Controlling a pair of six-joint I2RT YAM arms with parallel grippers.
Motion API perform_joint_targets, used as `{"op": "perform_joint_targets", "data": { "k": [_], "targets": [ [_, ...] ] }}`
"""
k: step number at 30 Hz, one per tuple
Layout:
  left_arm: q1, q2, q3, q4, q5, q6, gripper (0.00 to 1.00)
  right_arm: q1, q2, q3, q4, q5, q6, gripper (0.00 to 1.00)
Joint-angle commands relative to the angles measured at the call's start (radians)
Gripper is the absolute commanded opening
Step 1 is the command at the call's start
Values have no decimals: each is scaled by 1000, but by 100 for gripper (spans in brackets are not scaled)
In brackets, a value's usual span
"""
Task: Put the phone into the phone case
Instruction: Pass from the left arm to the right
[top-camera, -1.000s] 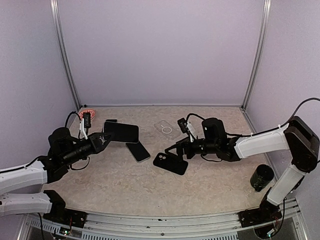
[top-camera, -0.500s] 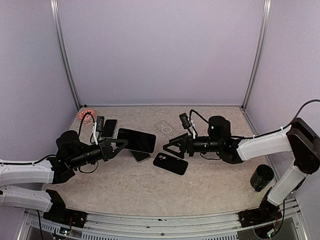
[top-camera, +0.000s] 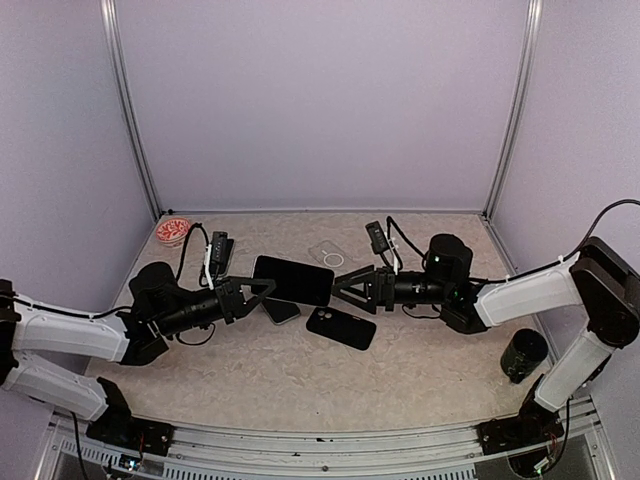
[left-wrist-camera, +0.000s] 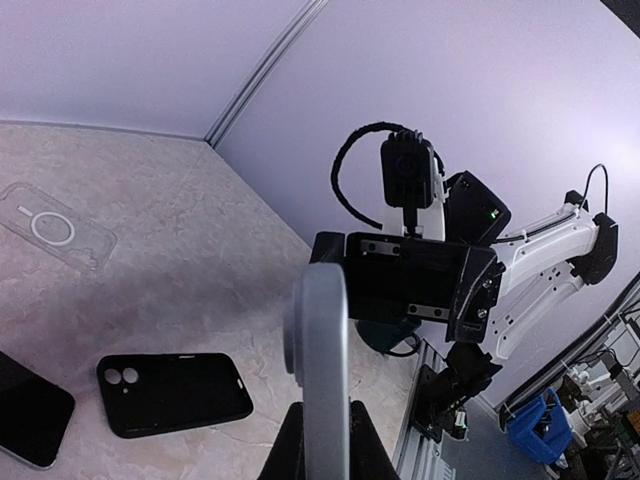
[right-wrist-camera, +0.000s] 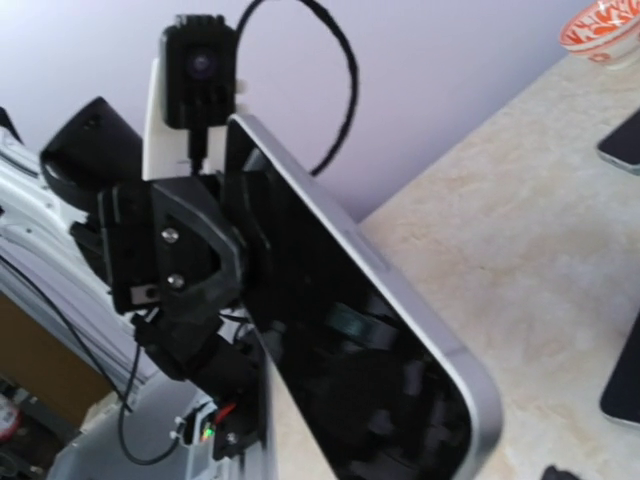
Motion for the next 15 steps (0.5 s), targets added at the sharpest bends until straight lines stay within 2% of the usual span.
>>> {"op": "perform_joint_targets", "data": {
  "k": [1,15],
  "targets": [
    [-16,30,57,190,15,-20,0,-5,21,-19,101,-28,57,94],
    [-60,208,131,306,16,-50,0,-5,37,-41,190,-64,115,83]
  ]
}}
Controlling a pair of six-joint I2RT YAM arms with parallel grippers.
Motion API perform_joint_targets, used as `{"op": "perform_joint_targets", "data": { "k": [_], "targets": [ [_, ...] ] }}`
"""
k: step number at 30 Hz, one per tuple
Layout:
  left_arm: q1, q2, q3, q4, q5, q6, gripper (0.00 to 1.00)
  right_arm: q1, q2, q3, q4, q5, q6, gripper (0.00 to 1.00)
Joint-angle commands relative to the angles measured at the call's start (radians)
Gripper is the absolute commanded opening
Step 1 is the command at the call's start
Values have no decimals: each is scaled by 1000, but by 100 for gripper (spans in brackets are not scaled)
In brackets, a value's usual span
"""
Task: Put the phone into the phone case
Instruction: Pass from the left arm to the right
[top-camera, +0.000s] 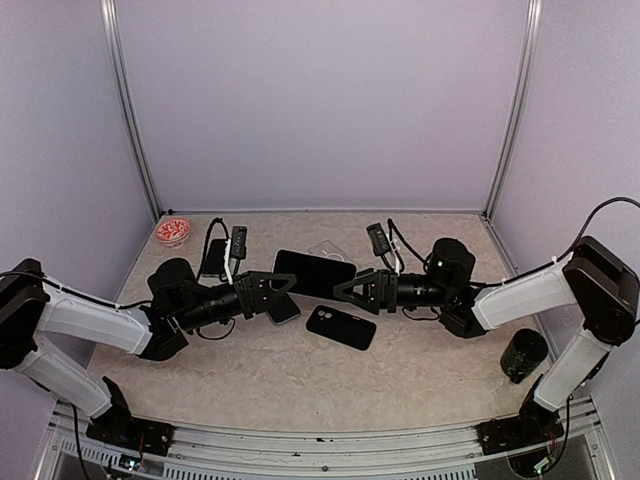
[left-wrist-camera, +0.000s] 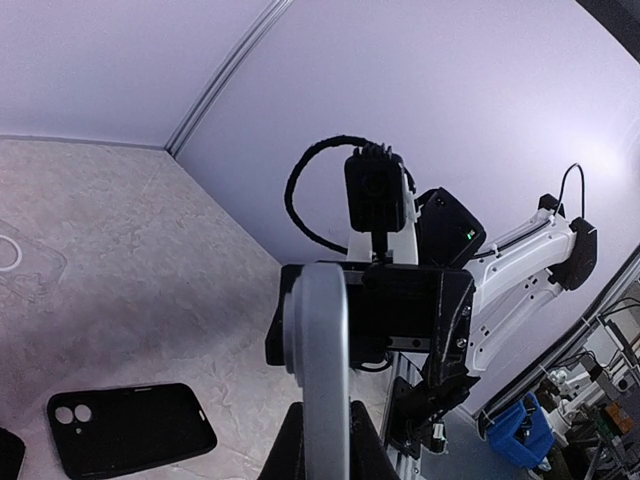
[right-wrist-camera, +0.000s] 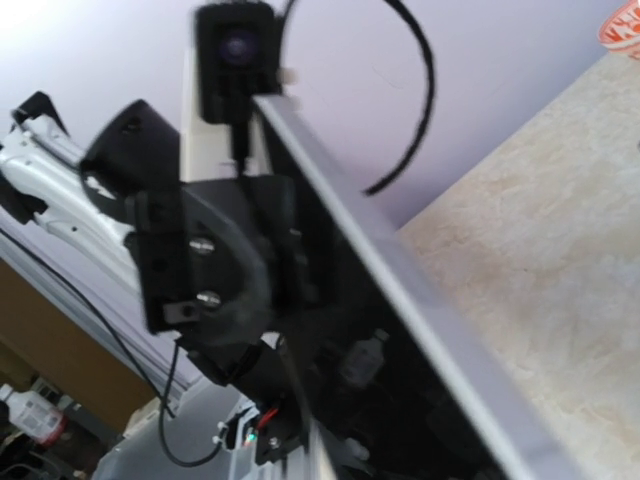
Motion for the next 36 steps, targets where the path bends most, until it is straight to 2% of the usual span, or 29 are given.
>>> {"op": "perform_joint_targets", "data": {
  "k": [1,16,27,36],
  "targets": [
    [-7,31,40,141,4,-19,0,-4,11,-18,78,-29,28,81],
    [-28,139,93,203,28,-53,0,-4,24,-22,153,-47,73,70],
    [-31,155,86,212,32,-62,0,-4,37,-16,179,-54,88,48],
    [-31,158,84,208,32,-66,0,-6,56,-18,224,-69,110,18]
  ]
}}
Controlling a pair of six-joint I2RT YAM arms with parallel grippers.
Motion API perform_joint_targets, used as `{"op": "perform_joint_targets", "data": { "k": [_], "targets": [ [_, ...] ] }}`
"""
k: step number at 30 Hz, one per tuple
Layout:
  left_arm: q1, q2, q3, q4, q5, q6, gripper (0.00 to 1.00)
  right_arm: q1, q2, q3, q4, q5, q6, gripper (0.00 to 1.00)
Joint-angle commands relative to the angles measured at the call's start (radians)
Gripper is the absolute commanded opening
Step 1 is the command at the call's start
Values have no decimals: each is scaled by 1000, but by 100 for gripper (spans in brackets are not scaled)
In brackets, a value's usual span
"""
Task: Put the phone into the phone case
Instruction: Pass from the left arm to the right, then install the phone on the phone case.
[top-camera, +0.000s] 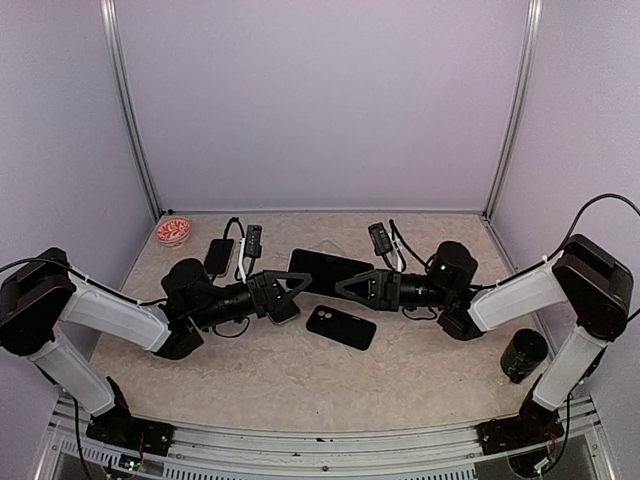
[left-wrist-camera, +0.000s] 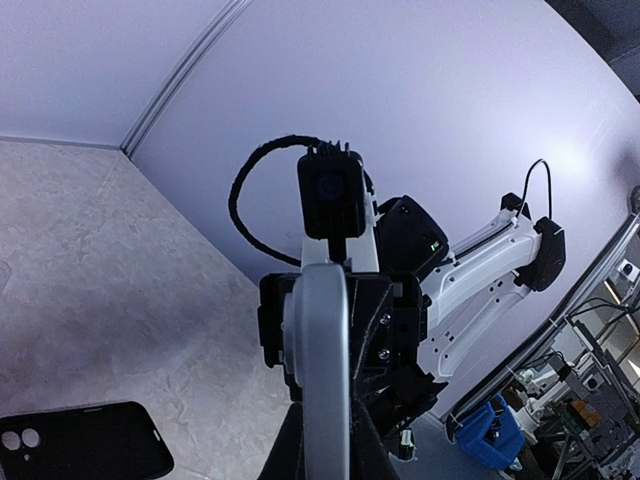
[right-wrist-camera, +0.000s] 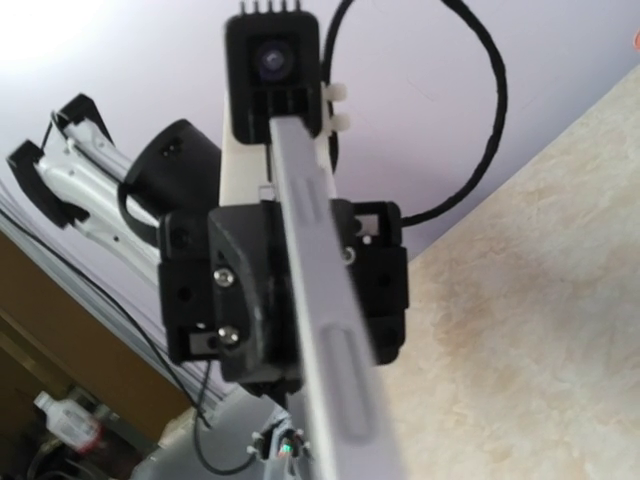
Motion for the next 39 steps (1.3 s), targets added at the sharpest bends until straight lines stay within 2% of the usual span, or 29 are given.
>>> {"op": "perform_joint_targets", "data": {
  "k": [1,6,9,12,17,22,26,31,34,37,39],
  "targets": [
    [-3,8,21,55,-8,0,0,-5,11,-5,73,-33,5,14],
    [-3,1,21,35,-14,8,0,-5,6,-4,72,-38,4,1],
    [-1,-7,21,18,-20,17,5,-5,2,-3,61,-37,-1,0],
    [1,-17,20,-6,-26,27,16,-6,-3,-5,45,-34,-4,0],
    [11,-39,3,-46,-37,42,47,-5,-26,-17,-19,-12,-29,0],
    [24,-66,-29,-84,-60,59,69,-7,-66,-27,-137,38,-83,0],
    [26,-72,-43,-121,-82,77,78,-7,-103,-24,-251,83,-129,0],
    [25,-55,-47,-158,-104,99,85,-6,-158,-18,-411,170,-164,0],
    [26,-36,-49,-165,-113,107,89,-6,-186,-15,-492,220,-160,0],
    [26,-11,-48,-162,-121,111,98,-7,-209,-20,-559,261,-144,0],
    [26,5,-48,-157,-122,110,99,-7,-226,-30,-585,287,-128,0]
  ]
}}
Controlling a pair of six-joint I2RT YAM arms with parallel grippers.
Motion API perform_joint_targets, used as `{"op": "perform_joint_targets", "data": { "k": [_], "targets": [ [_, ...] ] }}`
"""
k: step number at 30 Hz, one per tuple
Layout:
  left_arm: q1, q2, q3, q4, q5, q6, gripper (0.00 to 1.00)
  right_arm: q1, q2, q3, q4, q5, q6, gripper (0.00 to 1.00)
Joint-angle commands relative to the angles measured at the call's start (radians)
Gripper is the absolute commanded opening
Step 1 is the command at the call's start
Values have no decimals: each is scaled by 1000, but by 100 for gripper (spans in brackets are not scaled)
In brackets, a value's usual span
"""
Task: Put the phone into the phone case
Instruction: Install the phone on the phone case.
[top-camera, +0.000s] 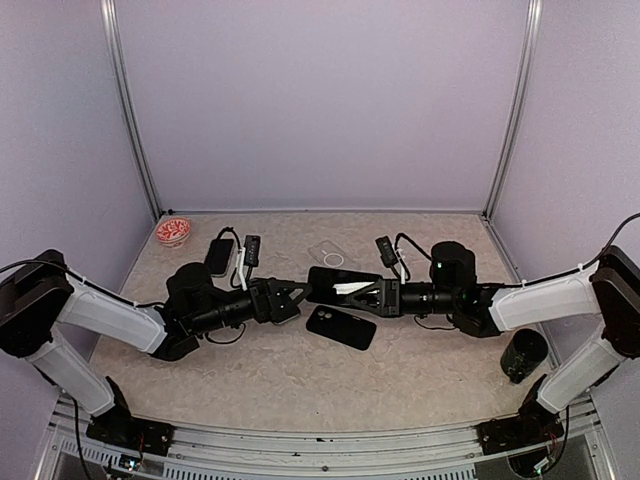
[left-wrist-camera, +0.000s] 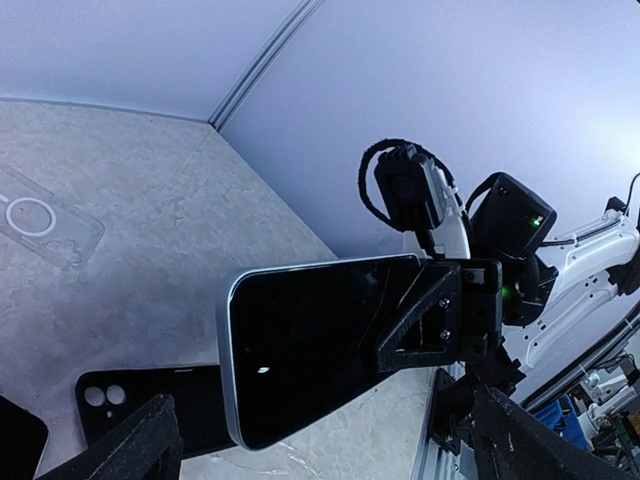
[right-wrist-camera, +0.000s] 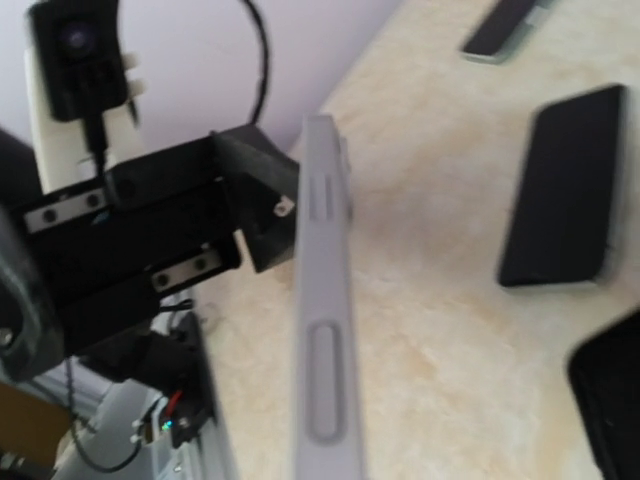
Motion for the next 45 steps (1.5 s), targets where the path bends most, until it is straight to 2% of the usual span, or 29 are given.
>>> {"op": "perform_joint_targets", "data": {
  "k": [1,8,19,35,45],
  "targets": [
    [6,46,-12,3,-21,18,99,-2,-63,-4,-99,98,16,0],
    [6,114,-1,21,-22,15,99,-2,-69,7,-231,161,90,0],
    [6,224,35,14,-13,9,99,-2,-30,-13,-212,157,213,0],
    [21,361,154,-135,-67,35,99,-2,-35,-18,-253,208,227,0],
    [21,415,180,-146,-49,19,99,-4,-27,-17,-275,230,237,0]
  ]
}}
